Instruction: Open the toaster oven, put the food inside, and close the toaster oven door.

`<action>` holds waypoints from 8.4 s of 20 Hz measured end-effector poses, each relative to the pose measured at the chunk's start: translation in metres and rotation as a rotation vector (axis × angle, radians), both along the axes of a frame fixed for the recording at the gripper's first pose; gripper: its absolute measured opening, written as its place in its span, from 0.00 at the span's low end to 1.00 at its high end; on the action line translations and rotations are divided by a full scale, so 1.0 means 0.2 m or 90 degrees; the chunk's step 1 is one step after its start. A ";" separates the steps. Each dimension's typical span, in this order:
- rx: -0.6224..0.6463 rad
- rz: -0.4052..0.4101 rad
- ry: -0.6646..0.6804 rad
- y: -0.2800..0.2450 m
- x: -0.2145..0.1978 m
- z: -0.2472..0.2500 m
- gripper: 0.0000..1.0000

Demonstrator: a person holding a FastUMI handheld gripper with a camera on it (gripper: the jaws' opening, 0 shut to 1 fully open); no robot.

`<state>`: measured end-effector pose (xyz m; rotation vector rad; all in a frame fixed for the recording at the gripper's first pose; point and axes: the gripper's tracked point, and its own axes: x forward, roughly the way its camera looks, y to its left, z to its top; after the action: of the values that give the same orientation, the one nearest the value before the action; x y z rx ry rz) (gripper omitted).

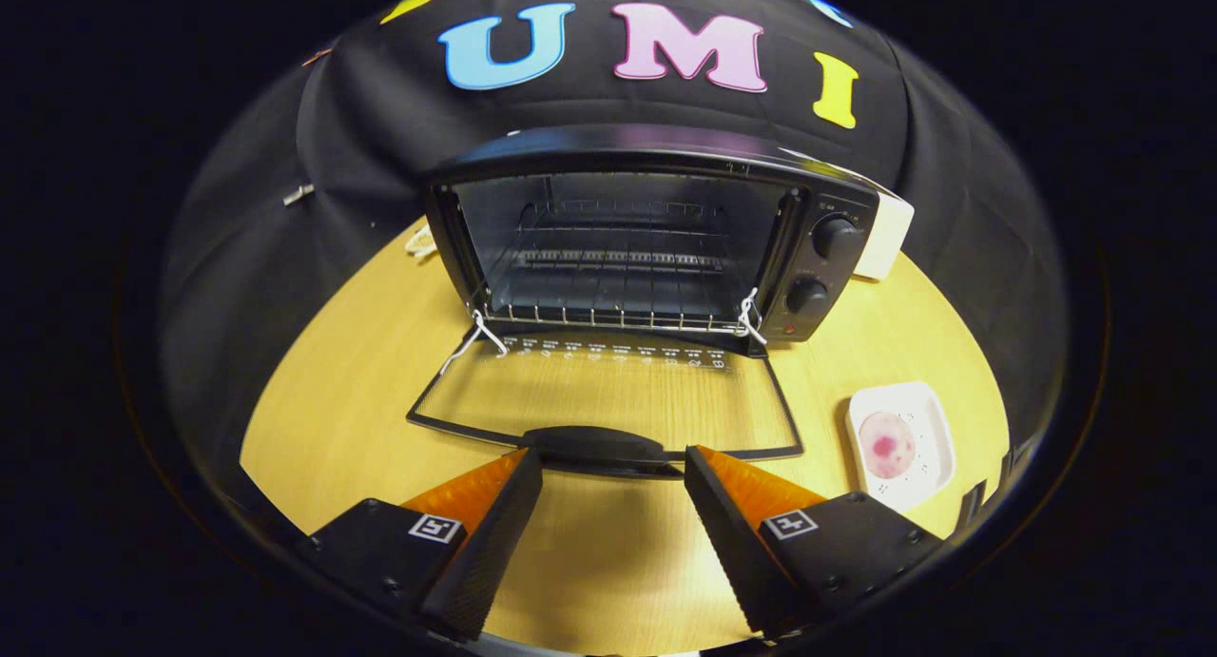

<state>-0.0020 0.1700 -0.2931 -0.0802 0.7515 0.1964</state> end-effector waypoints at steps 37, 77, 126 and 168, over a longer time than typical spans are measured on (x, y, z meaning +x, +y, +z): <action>0.046 -0.074 0.215 -1.74 0.13 -0.34 0.95; 0.515 -0.376 0.218 -1.54 -0.35 0.00 0.05; 0.585 -0.510 0.096 -0.14 0.80 -0.02 0.05; 0.025 0.026 0.059 -0.16 -0.20 -0.20 0.99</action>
<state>-0.0411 0.1371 -0.3341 -0.0491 0.8377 0.2549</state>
